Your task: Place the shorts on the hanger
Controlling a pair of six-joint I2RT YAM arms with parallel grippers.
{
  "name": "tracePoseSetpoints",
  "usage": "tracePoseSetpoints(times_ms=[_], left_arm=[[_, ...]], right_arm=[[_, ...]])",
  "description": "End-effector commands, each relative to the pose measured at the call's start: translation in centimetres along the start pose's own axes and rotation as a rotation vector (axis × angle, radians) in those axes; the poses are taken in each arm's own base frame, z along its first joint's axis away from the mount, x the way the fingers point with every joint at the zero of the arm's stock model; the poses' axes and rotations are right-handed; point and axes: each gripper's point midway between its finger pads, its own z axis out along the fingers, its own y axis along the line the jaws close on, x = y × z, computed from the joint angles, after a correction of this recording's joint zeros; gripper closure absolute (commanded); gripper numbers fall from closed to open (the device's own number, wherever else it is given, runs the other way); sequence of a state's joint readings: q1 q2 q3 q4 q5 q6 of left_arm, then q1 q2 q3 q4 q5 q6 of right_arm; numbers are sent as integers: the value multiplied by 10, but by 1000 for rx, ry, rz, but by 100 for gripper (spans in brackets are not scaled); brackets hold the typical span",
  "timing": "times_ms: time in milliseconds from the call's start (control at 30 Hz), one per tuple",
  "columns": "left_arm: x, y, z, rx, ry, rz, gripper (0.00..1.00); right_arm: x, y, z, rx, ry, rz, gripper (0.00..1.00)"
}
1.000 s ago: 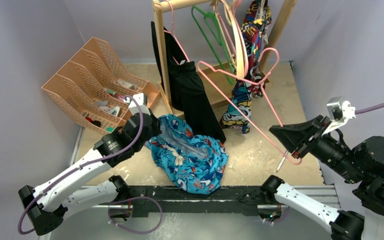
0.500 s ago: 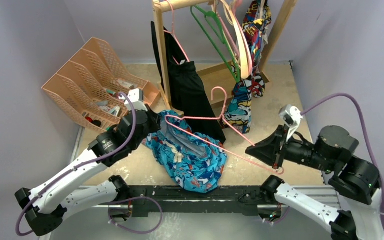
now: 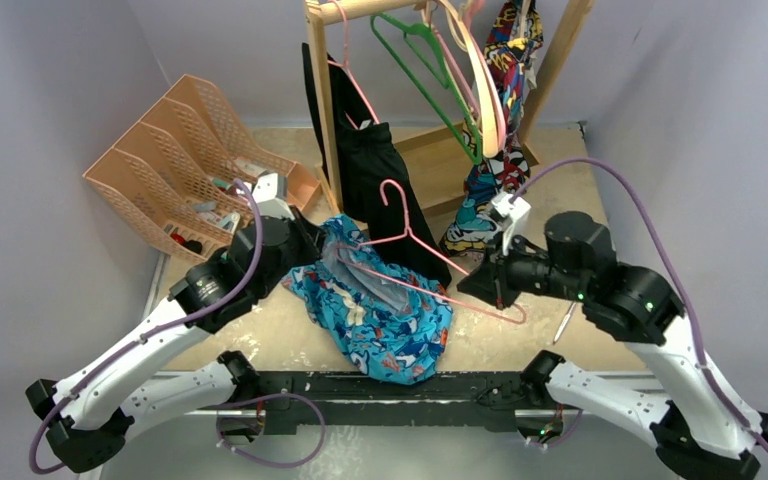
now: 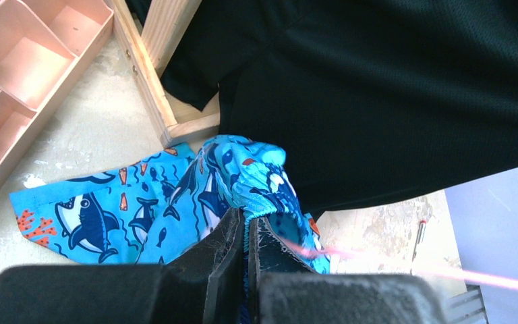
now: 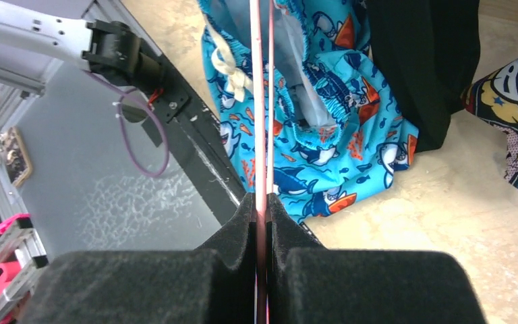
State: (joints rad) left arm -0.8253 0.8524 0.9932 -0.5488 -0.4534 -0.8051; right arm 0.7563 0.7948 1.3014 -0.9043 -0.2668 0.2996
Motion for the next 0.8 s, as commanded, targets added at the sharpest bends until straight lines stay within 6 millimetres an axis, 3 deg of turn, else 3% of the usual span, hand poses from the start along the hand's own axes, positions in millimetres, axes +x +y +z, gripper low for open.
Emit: tracePoseSetpoints(times_ms=[0,100,400,600,767], left_arm=[[-24,-33,-15,131,-26,-70,100],[-27,-53,-20,213,-2,-86,100],[-36,-103,-37,434,46,-78,100],[-35,-119,-45,510,91,-17,100],[-29,-145,-68,712,126,-4,89]], right_arm=[[-31,1,12,-12,-90,-110,100],[-31,9,19,-88,-144,-146,100],[-30,-2,39,-89,-281,-163,100],[-39,6,36,-157,-442,-160,100],[-55,12,23,-202,-624,-160,100]])
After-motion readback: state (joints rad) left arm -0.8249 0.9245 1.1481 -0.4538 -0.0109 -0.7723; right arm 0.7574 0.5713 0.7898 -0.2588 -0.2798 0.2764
